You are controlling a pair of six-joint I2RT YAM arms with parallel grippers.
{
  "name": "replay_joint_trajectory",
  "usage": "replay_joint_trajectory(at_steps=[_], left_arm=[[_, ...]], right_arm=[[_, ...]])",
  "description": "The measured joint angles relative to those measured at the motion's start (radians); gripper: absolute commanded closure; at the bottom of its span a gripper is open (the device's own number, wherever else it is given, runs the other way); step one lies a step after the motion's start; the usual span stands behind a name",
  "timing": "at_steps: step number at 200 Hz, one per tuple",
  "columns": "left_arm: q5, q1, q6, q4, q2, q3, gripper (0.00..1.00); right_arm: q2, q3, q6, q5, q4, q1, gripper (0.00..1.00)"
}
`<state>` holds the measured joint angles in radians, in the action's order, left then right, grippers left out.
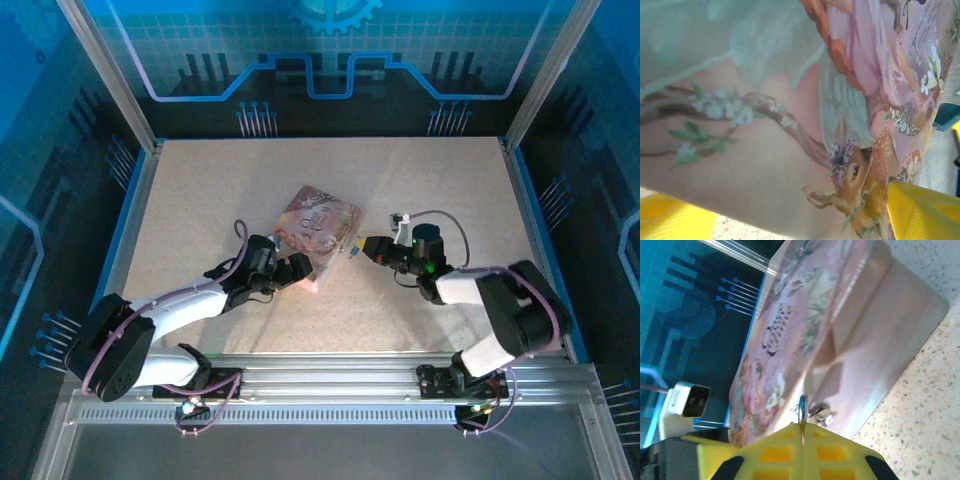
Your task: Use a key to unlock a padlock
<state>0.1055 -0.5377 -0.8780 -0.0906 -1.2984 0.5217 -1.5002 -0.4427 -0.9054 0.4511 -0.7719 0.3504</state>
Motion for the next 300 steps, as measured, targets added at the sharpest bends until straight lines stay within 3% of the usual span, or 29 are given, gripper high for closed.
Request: replay_joint_trajectory(at_steps=[52, 98, 145, 223, 257, 300], left_arm=[[0.058, 0.121, 0.054, 0.029, 0.009, 0.001, 0.14], [0.076, 0.192, 0.103, 0.069, 0.004, 0.024, 0.11], [0.074, 0.201, 0.123, 0.107, 0.013, 0.033, 0.03], [0.063, 0.214, 0.126, 0.188, 0.163, 0.047, 0.01], [0.055, 0.217, 0.126, 0.224, 0.23, 0.047, 0.01], [0.04, 0.249, 0.156, 0.275, 0.288, 0.047, 0.01]], right_arm=[[0.311, -0.004, 0.212, 0.009, 0.386, 0.0, 0.98], [0.397, -0.004, 0.303, 0.057, 0.629, 0.007, 0.98], [0.372, 0.005, 0.332, 0.066, 0.721, 0.027, 0.98], [0.121, 0.004, 0.353, 0.092, 0.696, 0.043, 0.97], [0.063, -0.007, 0.352, 0.098, 0.663, 0.044, 0.92], [0.023, -0.037, 0.357, 0.103, 0.652, 0.044, 0.78]])
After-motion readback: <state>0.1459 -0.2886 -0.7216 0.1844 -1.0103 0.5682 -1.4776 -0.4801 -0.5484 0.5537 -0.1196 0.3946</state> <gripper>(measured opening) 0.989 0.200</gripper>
